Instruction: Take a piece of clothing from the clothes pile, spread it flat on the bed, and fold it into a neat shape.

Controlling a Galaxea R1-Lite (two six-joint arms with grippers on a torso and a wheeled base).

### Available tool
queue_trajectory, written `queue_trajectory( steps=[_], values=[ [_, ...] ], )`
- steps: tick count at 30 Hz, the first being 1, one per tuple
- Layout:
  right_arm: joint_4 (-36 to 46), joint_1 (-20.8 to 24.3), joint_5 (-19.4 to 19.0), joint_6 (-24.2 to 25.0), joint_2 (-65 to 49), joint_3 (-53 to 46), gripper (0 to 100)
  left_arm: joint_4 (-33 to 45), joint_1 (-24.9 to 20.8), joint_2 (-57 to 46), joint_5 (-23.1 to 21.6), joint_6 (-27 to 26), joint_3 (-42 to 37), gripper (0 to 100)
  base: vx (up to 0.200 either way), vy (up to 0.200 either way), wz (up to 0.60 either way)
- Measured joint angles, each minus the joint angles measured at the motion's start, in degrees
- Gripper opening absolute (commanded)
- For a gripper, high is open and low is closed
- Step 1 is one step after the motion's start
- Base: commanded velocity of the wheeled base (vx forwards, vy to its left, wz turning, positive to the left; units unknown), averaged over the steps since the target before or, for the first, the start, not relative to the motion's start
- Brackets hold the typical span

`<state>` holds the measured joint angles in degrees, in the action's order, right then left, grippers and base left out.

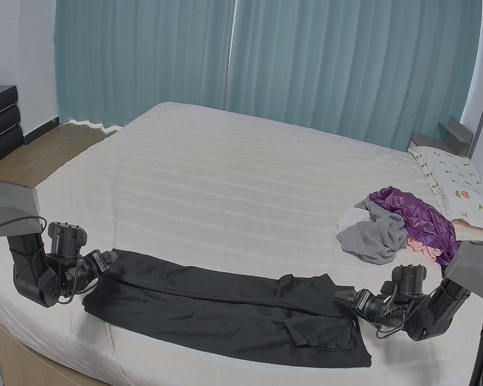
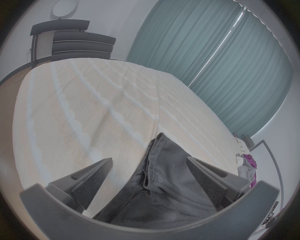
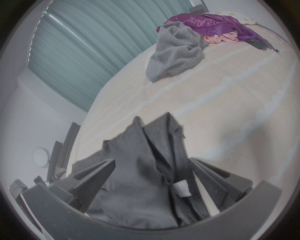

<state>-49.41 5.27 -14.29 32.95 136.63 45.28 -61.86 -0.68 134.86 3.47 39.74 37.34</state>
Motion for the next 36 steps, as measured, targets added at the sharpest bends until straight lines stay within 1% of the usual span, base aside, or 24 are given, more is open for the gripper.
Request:
queue_trajectory(
  steps=[2,5,9,12,16,20,23,25,34,35,36],
  values=[
    [0.09,0.13,-0.16,2.18,-0.2,1.57,100,0.02,0.17,-0.41,-0.3,0.68,0.15,100,0.0,0.0,0.0],
    [0.34,0.43,-0.29,7.19,-0.2,4.86,100,0.06,0.48,-1.45,-1.82,1.76,0.48,100,0.0,0.0,0.0],
    [0.41,0.46,-0.43,15.01,0.44,8.47,100,0.82,0.95,-3.13,-5.06,3.28,2.18,100,0.0,0.0,0.0],
    [0.41,-0.09,-0.55,17.74,1.1,10.15,100,3.1,1.19,-3.91,-6.69,3.88,5.44,100,0.0,0.0,0.0],
    [0.3,-0.52,-0.65,18.83,1.85,11.34,100,8.13,1.23,-3.58,-7.74,4.18,11.53,100,0.0,0.0,0.0],
    [0.2,-0.61,-0.73,19.21,2.4,11.8,100,10.95,1.23,-0.83,-8.03,3.78,17.37,100,0.0,0.0,0.0],
    [0.15,-0.65,-0.76,19.3,2.71,11.97,100,12.68,1.23,2.27,-8.16,0.85,20.76,100,0.0,0.0,0.0],
    [0.12,-0.65,-0.76,19.32,2.84,11.97,100,13.58,1.17,3.89,-8.23,-0.85,22.03,100,0.0,0.0,0.0],
    [0.04,-0.48,-0.65,19.1,3.17,11.51,100,13.91,0.76,7.8,-8.2,-3.72,24.04,100,0.0,0.0,0.0],
    [0.04,-0.43,-0.66,19.1,3.17,11.47,100,13.96,0.73,8.06,-8.16,-3.83,24.17,0,0.0,0.0,0.0],
    [0.01,-0.41,-0.62,19.05,3.17,11.47,100,14.01,0.68,8.3,-8.12,-3.95,24.23,0,0.0,0.0,0.0]
  ],
)
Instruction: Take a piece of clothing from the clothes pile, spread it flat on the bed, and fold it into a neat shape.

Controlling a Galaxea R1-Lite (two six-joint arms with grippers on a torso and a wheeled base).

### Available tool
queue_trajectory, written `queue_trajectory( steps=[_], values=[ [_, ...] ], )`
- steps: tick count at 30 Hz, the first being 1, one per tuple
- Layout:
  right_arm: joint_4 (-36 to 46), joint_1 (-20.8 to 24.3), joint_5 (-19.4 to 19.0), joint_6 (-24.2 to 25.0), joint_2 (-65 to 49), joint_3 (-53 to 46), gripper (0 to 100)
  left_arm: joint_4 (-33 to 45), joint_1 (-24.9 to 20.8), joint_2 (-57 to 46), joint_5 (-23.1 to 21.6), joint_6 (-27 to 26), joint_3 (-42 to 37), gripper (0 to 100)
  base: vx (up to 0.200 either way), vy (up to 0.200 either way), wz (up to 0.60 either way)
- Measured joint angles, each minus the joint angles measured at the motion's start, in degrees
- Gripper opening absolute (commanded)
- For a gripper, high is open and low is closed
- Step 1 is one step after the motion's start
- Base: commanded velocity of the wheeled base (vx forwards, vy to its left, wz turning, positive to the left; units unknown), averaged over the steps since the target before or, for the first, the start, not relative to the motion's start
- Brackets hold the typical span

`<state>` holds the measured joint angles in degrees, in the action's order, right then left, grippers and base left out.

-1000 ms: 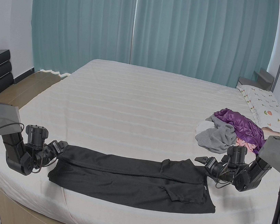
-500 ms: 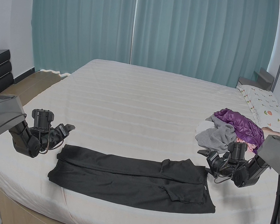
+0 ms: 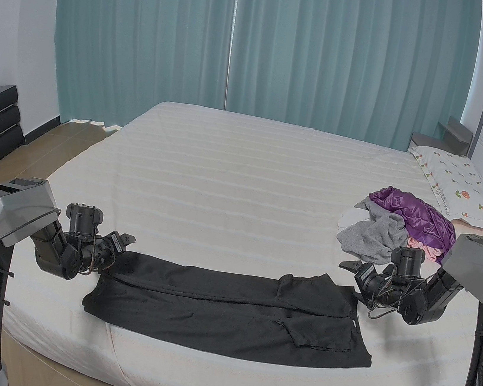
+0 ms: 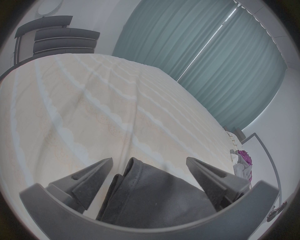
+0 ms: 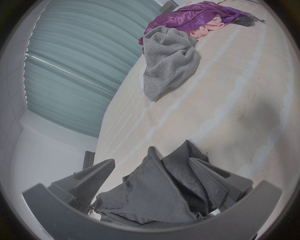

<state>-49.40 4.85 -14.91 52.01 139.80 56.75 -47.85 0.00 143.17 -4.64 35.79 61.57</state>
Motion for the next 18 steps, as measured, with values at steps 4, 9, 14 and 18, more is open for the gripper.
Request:
queue_trajectory(
  steps=[4,9,14,18],
  values=[
    [0.02,0.05,0.13,-0.69,0.11,-0.05,100,-0.1,-0.07,0.72,0.44,-0.77,0.17,0,0.0,0.0,0.0],
    [0.05,0.1,0.11,-1.1,0.55,0.44,100,-0.62,-0.02,1.33,1.74,-0.77,0.27,0,0.0,0.0,0.0],
    [0.35,0.05,0.18,-1.16,0.91,1.22,100,-2.45,-0.02,1.57,5.71,0.83,0.33,0,0.0,0.0,0.0],
    [0.55,-0.09,0.4,-1.16,1.4,2.35,100,-5.08,0.1,1.68,7.44,3.89,0.3,0,0.0,0.0,0.0]
  ],
)
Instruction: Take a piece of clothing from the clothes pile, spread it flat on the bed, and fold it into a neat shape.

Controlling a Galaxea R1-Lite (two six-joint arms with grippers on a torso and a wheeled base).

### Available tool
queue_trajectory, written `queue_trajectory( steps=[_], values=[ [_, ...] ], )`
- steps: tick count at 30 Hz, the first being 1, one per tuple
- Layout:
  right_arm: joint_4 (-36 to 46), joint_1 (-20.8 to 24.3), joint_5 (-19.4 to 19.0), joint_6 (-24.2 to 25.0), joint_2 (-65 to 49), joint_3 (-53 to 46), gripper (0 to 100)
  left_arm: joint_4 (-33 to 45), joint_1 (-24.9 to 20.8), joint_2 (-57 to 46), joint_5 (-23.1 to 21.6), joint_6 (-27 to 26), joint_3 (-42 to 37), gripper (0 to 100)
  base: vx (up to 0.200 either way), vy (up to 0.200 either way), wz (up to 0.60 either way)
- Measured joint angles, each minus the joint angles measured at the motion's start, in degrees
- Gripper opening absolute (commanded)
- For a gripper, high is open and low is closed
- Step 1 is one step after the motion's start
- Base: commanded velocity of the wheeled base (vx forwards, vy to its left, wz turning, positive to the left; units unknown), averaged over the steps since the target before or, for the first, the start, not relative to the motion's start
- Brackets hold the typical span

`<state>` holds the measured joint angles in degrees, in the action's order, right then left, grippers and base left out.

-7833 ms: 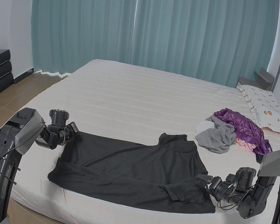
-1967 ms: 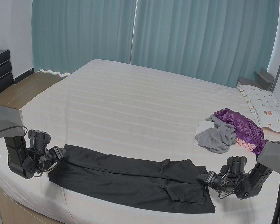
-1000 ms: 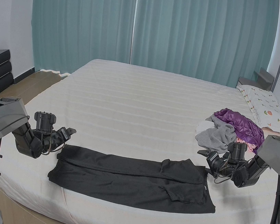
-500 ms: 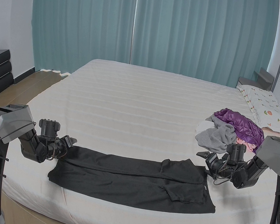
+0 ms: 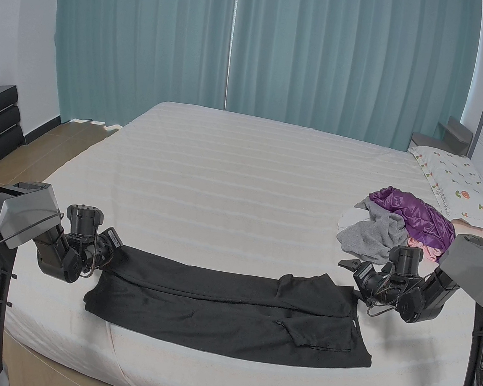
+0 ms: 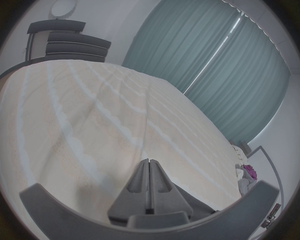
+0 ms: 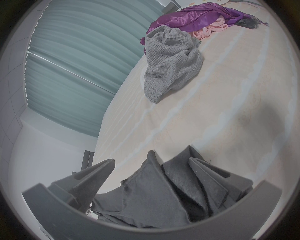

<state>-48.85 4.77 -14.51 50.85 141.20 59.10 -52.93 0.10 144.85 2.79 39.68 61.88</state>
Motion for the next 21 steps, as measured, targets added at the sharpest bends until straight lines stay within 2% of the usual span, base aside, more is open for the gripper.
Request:
queue_trajectory(
  steps=[5,12,21],
  values=[
    [0.07,-0.52,0.79,0.01,1.22,2.12,100,-0.49,0.37,0.09,0.18,0.68,-0.24,0,0.0,0.0,0.0],
    [1.55,-0.41,5.14,-1.04,3.78,5.91,100,-0.63,0.5,0.44,0.27,0.61,-0.33,0,0.0,0.0,0.0],
    [2.29,-0.3,5.78,-3.55,4.94,5.71,100,-0.74,0.5,0.72,0.27,0.55,-0.34,0,0.0,0.0,0.0]
  ],
)
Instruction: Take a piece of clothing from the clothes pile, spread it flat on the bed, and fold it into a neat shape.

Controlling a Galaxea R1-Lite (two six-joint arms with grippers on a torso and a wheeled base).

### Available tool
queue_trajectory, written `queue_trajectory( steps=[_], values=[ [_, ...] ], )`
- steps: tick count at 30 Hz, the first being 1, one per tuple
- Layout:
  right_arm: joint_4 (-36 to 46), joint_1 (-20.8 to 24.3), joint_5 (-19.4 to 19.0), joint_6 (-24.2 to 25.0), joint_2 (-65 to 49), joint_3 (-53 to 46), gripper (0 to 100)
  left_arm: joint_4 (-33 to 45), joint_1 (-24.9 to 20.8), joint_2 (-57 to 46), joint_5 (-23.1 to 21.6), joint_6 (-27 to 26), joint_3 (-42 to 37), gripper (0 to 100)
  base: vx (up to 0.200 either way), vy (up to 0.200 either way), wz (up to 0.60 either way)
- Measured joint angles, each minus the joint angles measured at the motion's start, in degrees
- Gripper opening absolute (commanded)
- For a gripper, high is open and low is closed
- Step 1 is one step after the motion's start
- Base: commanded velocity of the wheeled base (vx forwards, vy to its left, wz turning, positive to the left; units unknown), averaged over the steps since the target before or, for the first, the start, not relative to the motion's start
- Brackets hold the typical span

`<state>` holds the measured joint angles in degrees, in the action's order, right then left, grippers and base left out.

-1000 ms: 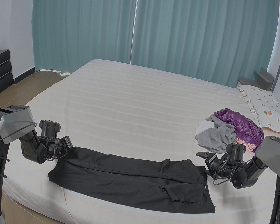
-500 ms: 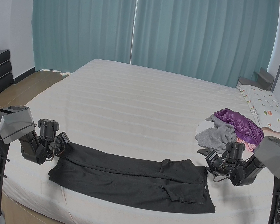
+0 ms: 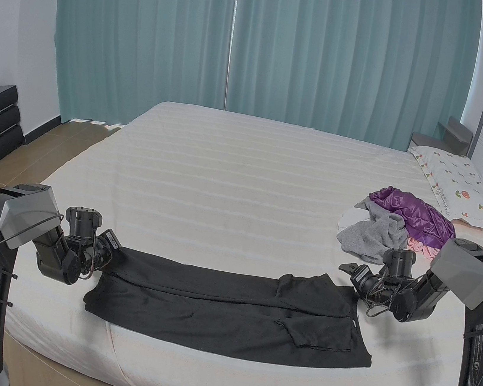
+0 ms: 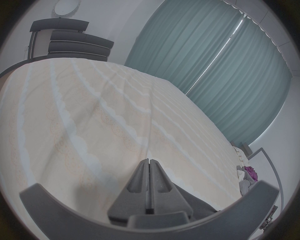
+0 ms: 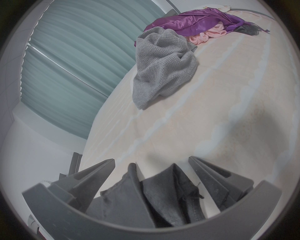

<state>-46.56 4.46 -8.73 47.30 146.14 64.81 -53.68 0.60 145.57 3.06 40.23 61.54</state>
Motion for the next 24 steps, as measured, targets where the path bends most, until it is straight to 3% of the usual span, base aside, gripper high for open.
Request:
queue_trajectory(
  steps=[1,2,13,24],
  values=[
    [0.02,0.05,0.0,-0.44,-0.05,-0.45,100,0.0,0.0,0.05,0.0,0.0,0.0,0,0.0,0.0,0.0],
    [0.05,0.07,0.02,-0.77,-0.13,-0.83,0,0.0,0.0,0.07,0.0,0.0,0.04,0,0.0,0.0,0.0],
    [2.33,0.38,1.93,-2.66,-0.83,-2.22,0,0.0,0.0,0.2,0.0,-0.09,0.17,0,0.0,0.0,0.0],
    [1.27,-1.83,1.95,0.51,-1.82,-2.1,0,-2.88,0.0,0.33,-0.02,-0.11,1.05,0,0.0,0.0,0.0]
  ],
)
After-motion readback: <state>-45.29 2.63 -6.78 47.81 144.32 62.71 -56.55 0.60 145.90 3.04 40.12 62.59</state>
